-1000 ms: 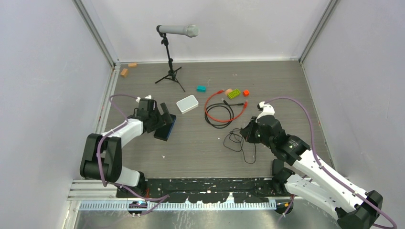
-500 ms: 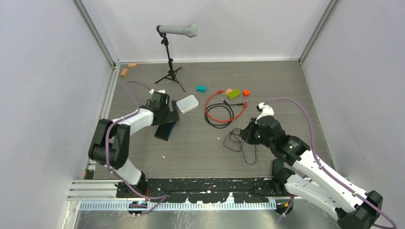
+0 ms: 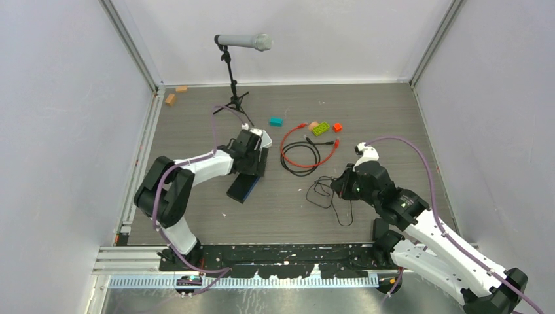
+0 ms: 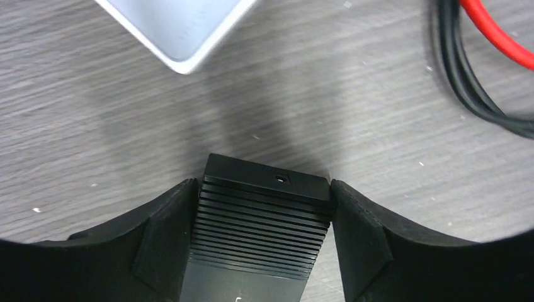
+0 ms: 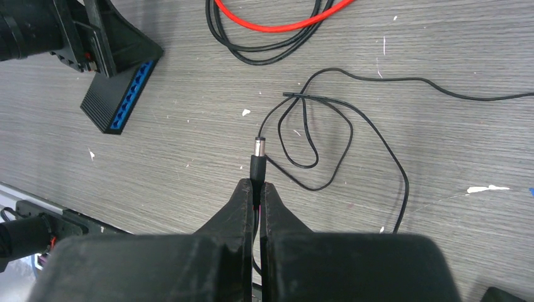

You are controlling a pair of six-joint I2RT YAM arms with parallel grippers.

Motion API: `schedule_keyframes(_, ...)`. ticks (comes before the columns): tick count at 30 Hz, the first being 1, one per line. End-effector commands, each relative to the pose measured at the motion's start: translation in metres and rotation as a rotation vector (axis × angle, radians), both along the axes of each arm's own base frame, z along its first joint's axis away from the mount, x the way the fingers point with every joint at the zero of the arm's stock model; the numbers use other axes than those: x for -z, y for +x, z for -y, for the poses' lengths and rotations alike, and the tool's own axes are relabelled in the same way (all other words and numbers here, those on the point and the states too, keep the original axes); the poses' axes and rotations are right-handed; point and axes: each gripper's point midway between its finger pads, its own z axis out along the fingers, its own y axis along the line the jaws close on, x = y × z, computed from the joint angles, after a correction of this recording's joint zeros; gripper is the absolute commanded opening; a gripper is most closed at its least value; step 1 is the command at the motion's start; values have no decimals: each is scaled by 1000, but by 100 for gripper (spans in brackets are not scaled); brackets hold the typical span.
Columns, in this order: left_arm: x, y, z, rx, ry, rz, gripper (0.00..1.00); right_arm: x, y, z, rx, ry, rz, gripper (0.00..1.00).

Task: Insert the plug into the switch port
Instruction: Insert the power into the switch port.

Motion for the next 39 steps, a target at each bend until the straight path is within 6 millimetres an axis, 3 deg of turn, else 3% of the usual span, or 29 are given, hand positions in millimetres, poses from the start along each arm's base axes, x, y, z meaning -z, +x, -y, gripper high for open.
schedule_keyframes(1, 17, -45, 12, 140, 28, -93, 65, -5, -2, 2, -4, 3, 14, 1)
schedule_keyframes(11, 4, -106, 88, 568, -136, -100, 53, -19, -13, -11, -89, 105, 77, 0)
schedule_keyframes(16, -2, -149, 118, 840, -188, -108, 64, -33, -18, -12, -114, 160, 147, 1)
schedule_keyframes(23, 1, -187, 121, 1058, -77, -96, 76, -34, -17, -5, -93, 146, 177, 1)
schedule_keyframes(25, 0, -189, 120, 1068, -58, -87, 98, -32, -16, -5, -90, 143, 172, 0)
schedule_keyframes(26, 0, -189, 120, 1063, -42, -77, 99, -33, -16, -5, -87, 145, 172, 0)
schedule_keyframes(33, -26, -184, 128, 993, -89, 17, 100, -26, -13, -2, -33, 140, 124, 0)
schedule_keyframes(39, -85, -163, 135, 806, -204, 195, 100, -14, -10, -1, -24, 136, 121, 0)
